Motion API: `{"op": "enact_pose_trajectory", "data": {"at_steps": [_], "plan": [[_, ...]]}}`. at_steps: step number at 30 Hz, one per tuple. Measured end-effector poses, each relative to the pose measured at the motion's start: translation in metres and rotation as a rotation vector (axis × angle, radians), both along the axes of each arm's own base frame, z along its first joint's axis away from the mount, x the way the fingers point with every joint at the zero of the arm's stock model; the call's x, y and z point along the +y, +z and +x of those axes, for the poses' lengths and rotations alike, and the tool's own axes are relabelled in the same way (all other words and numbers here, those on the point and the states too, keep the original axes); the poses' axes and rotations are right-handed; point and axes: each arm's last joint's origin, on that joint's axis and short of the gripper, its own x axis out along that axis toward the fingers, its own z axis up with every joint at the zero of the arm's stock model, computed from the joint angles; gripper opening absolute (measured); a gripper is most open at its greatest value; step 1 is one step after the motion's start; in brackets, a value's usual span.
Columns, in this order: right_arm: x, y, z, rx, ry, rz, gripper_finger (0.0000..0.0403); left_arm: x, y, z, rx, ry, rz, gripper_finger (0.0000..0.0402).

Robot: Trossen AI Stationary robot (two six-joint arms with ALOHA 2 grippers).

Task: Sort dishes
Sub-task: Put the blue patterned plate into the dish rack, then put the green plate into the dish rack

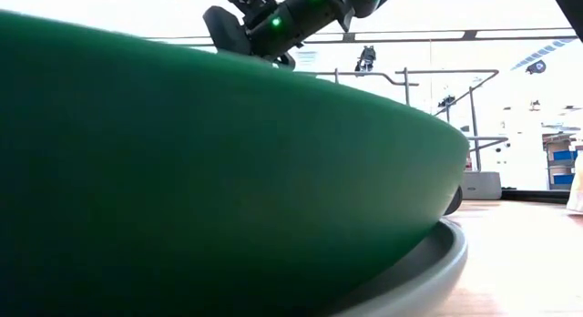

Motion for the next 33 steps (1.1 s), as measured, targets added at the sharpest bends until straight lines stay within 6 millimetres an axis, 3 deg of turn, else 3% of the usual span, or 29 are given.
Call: {"op": "enact_pose_trajectory", "data": {"at_steps": [10,21,33], "plan": [[0.001,0.022,-0.01,0.048,-0.011,0.011,0.0159,-0.006,-0.008,-0.003,0.007,-0.019,0.029,0.0],[0.003,0.03,-0.021,0.107,-0.007,0.009,0.018,-0.011,-0.01,-0.011,-0.035,-0.044,0.057,0.0],[0.01,0.045,-0.056,0.248,-0.041,0.058,0.0183,-0.012,-0.01,-0.01,-0.095,-0.088,0.15,0.0]]}}
